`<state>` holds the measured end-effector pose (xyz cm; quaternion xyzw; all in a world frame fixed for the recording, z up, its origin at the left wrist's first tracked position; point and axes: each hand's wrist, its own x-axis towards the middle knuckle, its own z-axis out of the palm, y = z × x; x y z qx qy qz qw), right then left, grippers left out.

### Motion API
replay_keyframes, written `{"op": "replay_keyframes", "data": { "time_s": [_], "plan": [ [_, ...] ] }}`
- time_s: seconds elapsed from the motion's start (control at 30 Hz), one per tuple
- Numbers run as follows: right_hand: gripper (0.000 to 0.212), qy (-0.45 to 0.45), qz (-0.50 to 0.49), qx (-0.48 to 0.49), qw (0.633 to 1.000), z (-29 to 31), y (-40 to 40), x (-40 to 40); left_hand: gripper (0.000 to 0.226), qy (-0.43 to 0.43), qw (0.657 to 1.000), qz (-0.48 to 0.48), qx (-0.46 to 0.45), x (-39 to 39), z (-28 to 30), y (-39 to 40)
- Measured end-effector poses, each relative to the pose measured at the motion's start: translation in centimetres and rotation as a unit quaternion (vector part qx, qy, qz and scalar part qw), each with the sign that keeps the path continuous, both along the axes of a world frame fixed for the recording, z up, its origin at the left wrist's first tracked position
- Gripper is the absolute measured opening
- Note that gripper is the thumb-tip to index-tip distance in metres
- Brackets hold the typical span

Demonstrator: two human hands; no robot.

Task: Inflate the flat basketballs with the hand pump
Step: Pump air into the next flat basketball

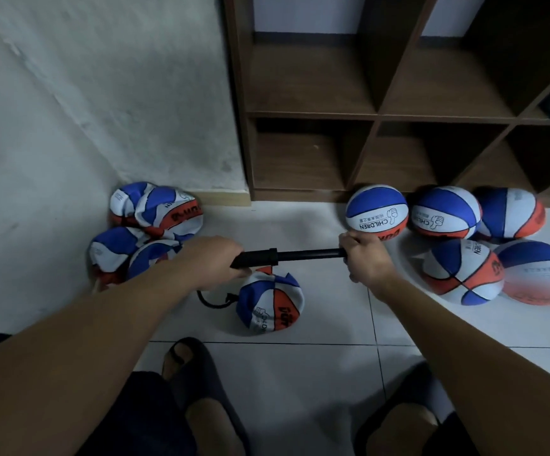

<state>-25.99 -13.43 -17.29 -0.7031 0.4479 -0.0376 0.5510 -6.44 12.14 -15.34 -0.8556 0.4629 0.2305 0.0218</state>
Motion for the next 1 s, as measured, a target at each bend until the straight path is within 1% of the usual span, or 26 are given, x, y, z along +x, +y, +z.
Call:
{"op": "replay_keyframes", "data": {
  "time_s": [0.07,0.1,0.2,0.3,0.4,0.47,0.6,0.7,0.77,0.87,0.93,1.0],
  "plan": [
    [0.027,-0.012,-0.038,-0.010,0.999,0.5,1.2,0.4,0.033,-0.014,1.000,-0.006,-0.011,-0.5,0.1,-0.7],
    [0.029,-0.016,-0.041,-0.021,0.999,0.7,2.1,0.7,0.034,-0.031,0.999,-0.014,-0.016,-0.6,0.2,-1.1],
    [0.035,-0.016,-0.015,-0.031,0.999,1.2,5.1,1.1,0.033,-0.077,0.996,-0.039,-0.023,-1.4,0.8,-2.4],
    [0.038,-0.015,-0.009,-0.042,0.999,1.3,7.5,1.2,0.027,-0.097,0.992,-0.081,-0.016,-2.1,1.1,-3.5],
    [0.038,-0.011,-0.011,-0.026,1.000,1.2,8.5,1.6,0.028,-0.103,0.990,-0.096,-0.024,-2.7,0.8,-4.0],
    [0.037,-0.011,-0.012,-0.018,1.000,1.2,8.6,2.0,0.027,-0.099,0.990,-0.093,-0.030,-2.7,0.7,-4.0],
    [0.037,-0.008,-0.014,-0.007,1.000,0.7,8.5,2.5,0.043,-0.090,0.992,-0.087,-0.031,-2.2,0.6,-3.7],
    [0.039,-0.006,0.012,0.020,1.000,0.4,7.9,2.7,0.039,-0.080,0.993,-0.075,-0.033,-1.5,0.5,-3.2],
    [0.039,-0.028,0.028,0.042,0.998,0.9,6.4,2.5,0.035,-0.099,0.992,-0.055,-0.058,-0.2,0.6,-2.5],
    [0.036,-0.058,0.000,0.041,0.997,1.8,2.9,1.8,0.031,-0.106,0.992,-0.006,-0.062,2.1,0.7,-1.1],
    [0.033,-0.043,-0.013,0.038,0.998,2.0,1.2,1.2,0.030,-0.099,0.994,0.008,-0.047,2.4,0.6,-0.6],
    [0.026,-0.027,-0.061,0.057,0.996,1.9,1.2,1.2,0.032,-0.089,0.994,0.011,-0.054,1.6,0.6,-0.9]
  ]
}}
